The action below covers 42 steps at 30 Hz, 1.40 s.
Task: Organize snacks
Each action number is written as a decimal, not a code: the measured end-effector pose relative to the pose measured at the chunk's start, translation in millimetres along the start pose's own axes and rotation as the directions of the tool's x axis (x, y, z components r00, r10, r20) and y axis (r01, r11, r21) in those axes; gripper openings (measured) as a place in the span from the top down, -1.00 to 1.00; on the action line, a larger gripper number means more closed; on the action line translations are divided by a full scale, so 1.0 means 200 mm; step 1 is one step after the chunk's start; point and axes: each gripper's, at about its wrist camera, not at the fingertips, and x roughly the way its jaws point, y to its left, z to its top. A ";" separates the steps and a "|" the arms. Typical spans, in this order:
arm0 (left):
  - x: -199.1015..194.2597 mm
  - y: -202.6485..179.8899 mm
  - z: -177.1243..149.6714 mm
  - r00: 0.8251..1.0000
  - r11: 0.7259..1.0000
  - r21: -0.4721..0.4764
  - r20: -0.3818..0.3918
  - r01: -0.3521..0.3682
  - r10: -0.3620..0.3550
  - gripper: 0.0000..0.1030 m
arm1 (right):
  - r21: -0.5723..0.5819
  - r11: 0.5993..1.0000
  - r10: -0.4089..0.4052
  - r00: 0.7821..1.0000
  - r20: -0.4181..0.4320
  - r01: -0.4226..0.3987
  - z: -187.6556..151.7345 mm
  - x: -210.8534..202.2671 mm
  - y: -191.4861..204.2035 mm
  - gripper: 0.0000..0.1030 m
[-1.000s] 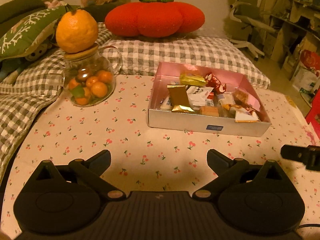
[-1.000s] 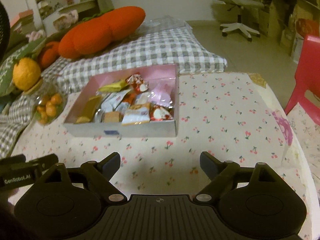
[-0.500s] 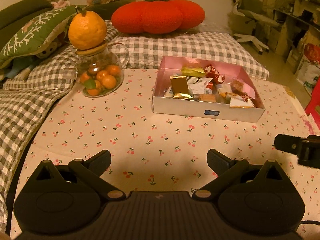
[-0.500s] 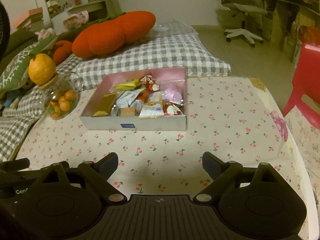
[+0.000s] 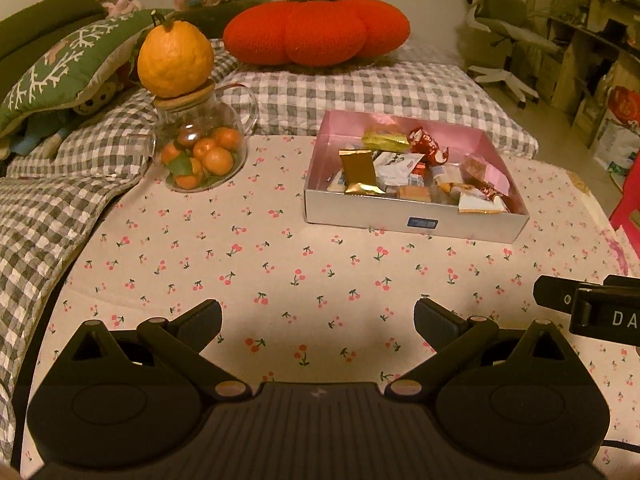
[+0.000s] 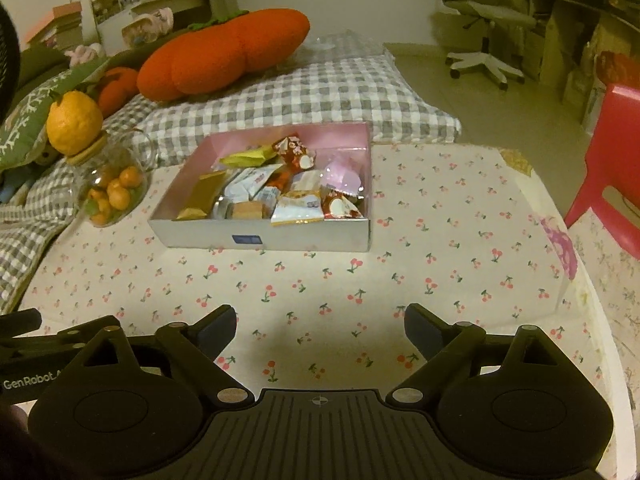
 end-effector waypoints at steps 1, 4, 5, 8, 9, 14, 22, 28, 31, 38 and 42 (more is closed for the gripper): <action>0.00 0.00 0.00 1.000 1.000 0.000 0.000 0.000 0.000 -0.99 | -0.002 1.000 -0.001 1.000 0.000 0.001 0.00 0.00 0.00 -0.81; -0.01 0.00 0.00 1.000 1.000 0.000 0.004 -0.002 0.002 -0.99 | -0.004 1.000 -0.001 1.000 -0.004 0.001 0.00 0.00 0.00 -0.81; -0.01 0.00 0.00 1.000 1.000 0.000 0.004 -0.003 0.003 -0.99 | -0.003 1.000 -0.001 1.000 -0.004 0.001 0.00 0.00 0.01 -0.81; -0.01 0.00 0.00 1.000 1.000 -0.001 0.004 -0.003 0.003 -0.99 | -0.006 1.000 -0.001 1.000 -0.002 0.001 -0.01 0.00 0.01 -0.81; -0.01 0.00 0.00 1.000 1.000 -0.002 0.005 -0.003 0.003 -0.99 | -0.006 1.000 -0.002 1.000 -0.002 0.002 -0.01 0.00 0.01 -0.81; -0.01 0.00 0.00 1.000 1.000 0.002 0.003 -0.002 0.002 -0.99 | -0.006 1.000 -0.001 1.000 -0.008 0.001 -0.01 0.01 0.01 -0.81; -0.01 0.00 0.00 1.000 1.000 0.000 0.003 -0.001 0.001 -0.99 | -0.006 1.000 0.000 1.000 -0.010 0.000 -0.01 0.01 0.01 -0.81; -0.01 0.00 0.00 1.000 1.000 -0.001 0.003 -0.001 0.001 -0.99 | -0.009 1.000 0.000 1.000 -0.010 0.000 -0.01 0.01 0.02 -0.81; -0.01 0.00 0.00 1.000 1.000 -0.001 0.002 -0.001 0.001 -0.99 | -0.009 1.000 0.000 1.000 -0.010 0.000 -0.01 0.01 0.02 -0.81; -0.01 0.00 -0.01 1.000 1.000 -0.005 0.005 -0.002 0.002 -0.99 | -0.009 1.000 0.001 1.000 -0.013 -0.001 -0.02 0.01 0.02 -0.81; -0.02 0.00 -0.01 1.000 1.000 -0.007 0.007 -0.002 0.002 -0.99 | -0.011 1.000 0.001 1.000 -0.013 -0.001 -0.02 0.01 0.02 -0.81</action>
